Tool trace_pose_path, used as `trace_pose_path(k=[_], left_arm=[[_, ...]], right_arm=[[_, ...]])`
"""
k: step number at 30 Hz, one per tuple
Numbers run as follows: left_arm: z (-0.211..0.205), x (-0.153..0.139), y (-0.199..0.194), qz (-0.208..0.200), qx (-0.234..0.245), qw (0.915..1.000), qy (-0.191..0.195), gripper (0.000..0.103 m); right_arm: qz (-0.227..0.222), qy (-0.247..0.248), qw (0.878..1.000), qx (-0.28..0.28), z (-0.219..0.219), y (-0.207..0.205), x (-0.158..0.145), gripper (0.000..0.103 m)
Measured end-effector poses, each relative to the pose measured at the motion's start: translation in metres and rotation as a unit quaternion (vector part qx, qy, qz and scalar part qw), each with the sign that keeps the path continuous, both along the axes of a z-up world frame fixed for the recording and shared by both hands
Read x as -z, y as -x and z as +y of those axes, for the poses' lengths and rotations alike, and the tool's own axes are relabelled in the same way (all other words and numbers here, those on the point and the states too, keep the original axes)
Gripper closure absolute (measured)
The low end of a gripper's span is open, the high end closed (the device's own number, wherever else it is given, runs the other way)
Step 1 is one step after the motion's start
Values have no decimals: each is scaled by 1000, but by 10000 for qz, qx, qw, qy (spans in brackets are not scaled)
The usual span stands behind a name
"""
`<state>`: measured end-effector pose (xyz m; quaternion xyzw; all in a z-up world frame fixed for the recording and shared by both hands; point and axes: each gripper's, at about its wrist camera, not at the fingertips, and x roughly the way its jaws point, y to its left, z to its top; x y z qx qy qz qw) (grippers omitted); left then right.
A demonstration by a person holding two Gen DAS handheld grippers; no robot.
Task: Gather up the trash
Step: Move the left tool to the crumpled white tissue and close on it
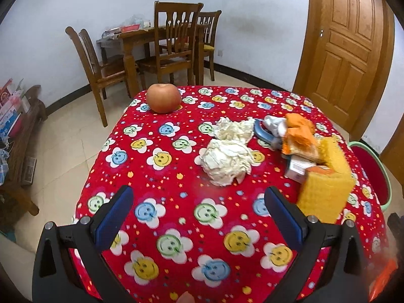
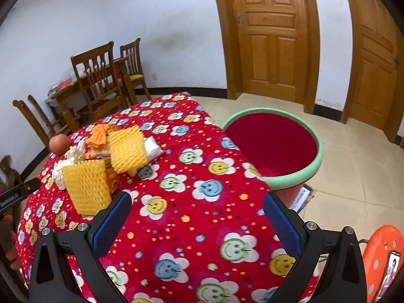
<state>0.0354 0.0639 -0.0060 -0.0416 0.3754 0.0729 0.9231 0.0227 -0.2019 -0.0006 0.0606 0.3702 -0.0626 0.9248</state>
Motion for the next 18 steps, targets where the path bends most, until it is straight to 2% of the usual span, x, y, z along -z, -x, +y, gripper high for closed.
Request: trace_pose_path(k=[18], left_arm=[[-4, 32, -73, 552, 529, 9970, -75, 4]], right_arm=[[356, 35, 9991, 232, 5, -23, 14, 0]])
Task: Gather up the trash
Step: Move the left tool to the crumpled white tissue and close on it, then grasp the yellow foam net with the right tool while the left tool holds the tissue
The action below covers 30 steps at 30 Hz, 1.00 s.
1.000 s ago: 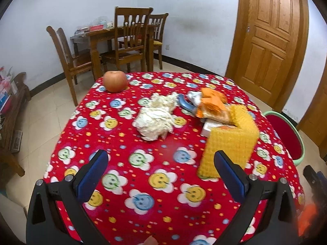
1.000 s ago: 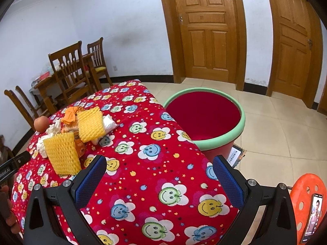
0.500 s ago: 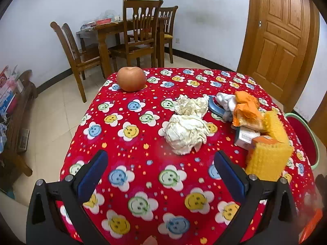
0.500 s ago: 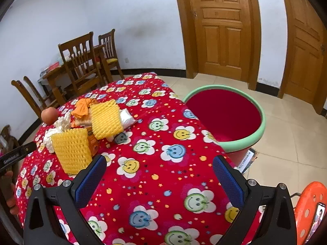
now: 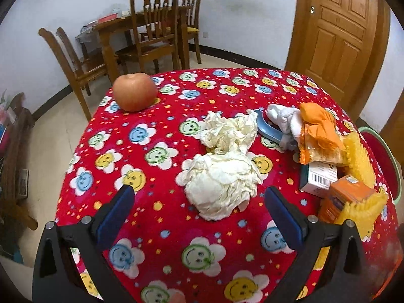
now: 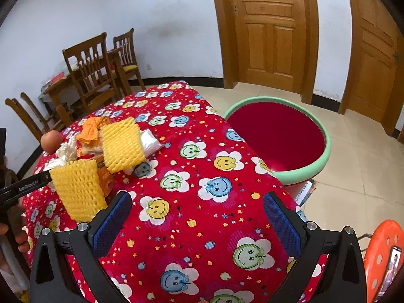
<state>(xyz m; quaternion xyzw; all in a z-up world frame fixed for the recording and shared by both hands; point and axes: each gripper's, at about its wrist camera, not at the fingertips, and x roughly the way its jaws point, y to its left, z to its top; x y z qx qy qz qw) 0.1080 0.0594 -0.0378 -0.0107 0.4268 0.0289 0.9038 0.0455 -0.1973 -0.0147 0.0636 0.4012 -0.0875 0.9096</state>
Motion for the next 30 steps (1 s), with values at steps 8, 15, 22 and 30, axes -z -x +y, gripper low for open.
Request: trace_pose_path(k=[8, 15, 22, 30], left_arm=[[1, 6, -8, -5, 371, 9991, 210, 27], [3, 12, -9, 103, 621, 9967, 505, 53], [7, 3, 7, -73, 552, 9965, 630, 62], [14, -14, 33, -261, 407, 9966, 672, 62]], right_arm=[[160, 93, 9997, 141, 10, -5, 4, 0], [146, 10, 9996, 230, 16, -7, 5, 0], [116, -73, 9999, 93, 20, -4, 4, 0], [24, -345, 9993, -172, 24, 3, 1, 0]])
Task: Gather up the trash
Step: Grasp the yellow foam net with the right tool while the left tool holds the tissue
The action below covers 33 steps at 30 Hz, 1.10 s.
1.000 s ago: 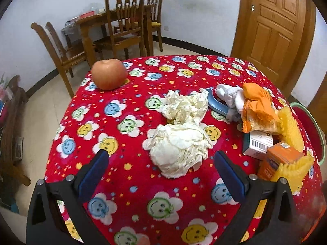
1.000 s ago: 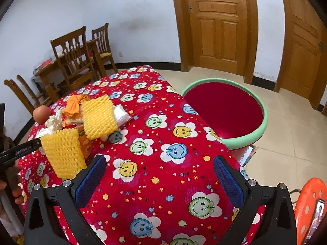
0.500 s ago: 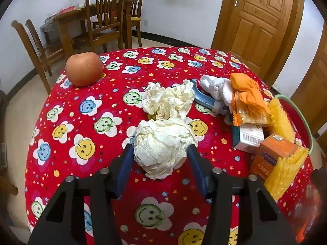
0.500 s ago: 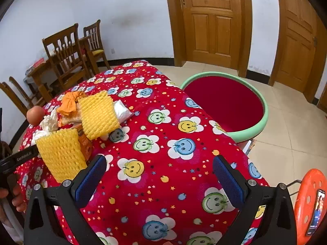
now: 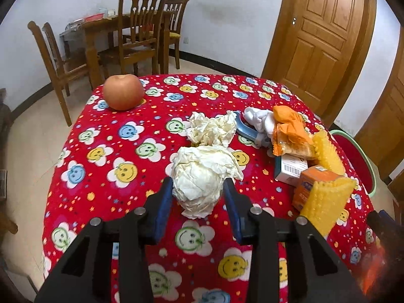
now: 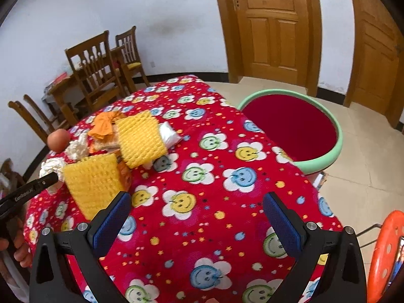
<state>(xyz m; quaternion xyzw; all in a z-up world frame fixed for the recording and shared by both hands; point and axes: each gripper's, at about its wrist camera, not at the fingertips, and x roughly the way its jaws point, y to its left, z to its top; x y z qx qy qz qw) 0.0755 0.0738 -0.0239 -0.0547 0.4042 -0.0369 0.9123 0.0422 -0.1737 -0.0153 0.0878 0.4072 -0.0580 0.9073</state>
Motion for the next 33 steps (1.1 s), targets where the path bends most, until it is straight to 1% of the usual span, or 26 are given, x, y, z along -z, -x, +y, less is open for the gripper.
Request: trace_pose_path(k=[3, 8, 10, 13, 15, 16, 18, 23, 26, 33], left_arm=[[4, -5, 11, -60, -90, 9999, 10, 62], [12, -11, 24, -135, -228, 9996, -14, 62], [15, -11, 29, -144, -277, 9995, -3, 62], [19, -11, 36, -152, -319, 9994, 31, 62], [21, -9, 38, -141, -328, 9993, 64, 62], [22, -8, 39, -126, -332, 9993, 81, 62], [24, -6, 40, -99, -344, 9993, 94, 62], [26, 1, 38, -18, -360, 9993, 102, 62], [26, 5, 36, 31, -348, 9993, 106, 62], [21, 11, 34, 99, -267, 9995, 138, 62]], right_arm=[[-43, 27, 9999, -121, 6, 1, -1, 0], [-31, -209, 9987, -473, 20, -2, -1, 0], [-36, -193, 9977, -653, 30, -4, 0, 1], [-73, -135, 9961, -863, 42, -8, 2, 3], [-37, -189, 9947, -1009, 48, -13, 5, 4], [8, -244, 9940, -1064, 50, -16, 8, 5], [106, -323, 9928, -1152, 54, -23, 15, 14], [299, -406, 9926, -1106, 56, -36, 32, 16], [447, -545, 9909, -1143, 56, -42, 41, 25], [450, -442, 9917, -1121, 60, -41, 43, 27]])
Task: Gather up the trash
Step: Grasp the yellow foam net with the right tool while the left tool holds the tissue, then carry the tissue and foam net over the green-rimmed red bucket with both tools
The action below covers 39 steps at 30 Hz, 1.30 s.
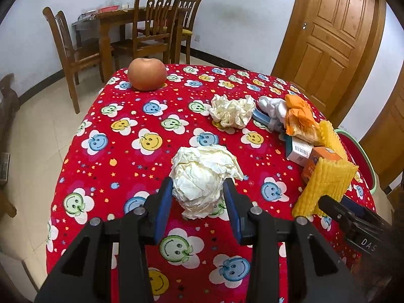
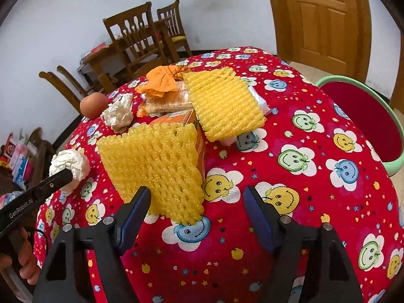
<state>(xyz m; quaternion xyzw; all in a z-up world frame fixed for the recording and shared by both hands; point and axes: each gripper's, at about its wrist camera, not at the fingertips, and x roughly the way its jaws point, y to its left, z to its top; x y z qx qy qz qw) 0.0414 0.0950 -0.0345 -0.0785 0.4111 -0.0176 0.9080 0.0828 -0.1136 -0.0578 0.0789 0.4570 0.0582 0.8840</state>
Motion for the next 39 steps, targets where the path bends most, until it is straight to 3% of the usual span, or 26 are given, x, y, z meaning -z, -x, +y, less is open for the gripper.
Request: trace_pose_path(k=[2, 6, 7, 11, 25, 39], left_arm=[[-2, 0, -1, 6, 18, 10000, 6, 62], [-3, 0, 0, -3, 37, 10000, 6, 62], [-4, -1, 1, -4, 36, 10000, 21, 62], [-5, -5, 4, -37, 43, 10000, 30, 62], [-18, -32, 18, -303, 188, 9993, 132, 62], [-59, -67, 21, -585, 747, 9947, 394, 62]], right_arm=[[4, -5, 10000, 9, 0, 1, 0, 31], [82, 4, 9999, -123, 3, 4, -2, 62], [53, 69, 9999, -144, 6, 5, -1, 64], [-39, 113, 9995, -290, 11, 12, -5, 90], [-561, -181, 9972, -453, 1, 47, -45, 93], [-1036, -136, 9945, 35, -43, 61, -85, 93]])
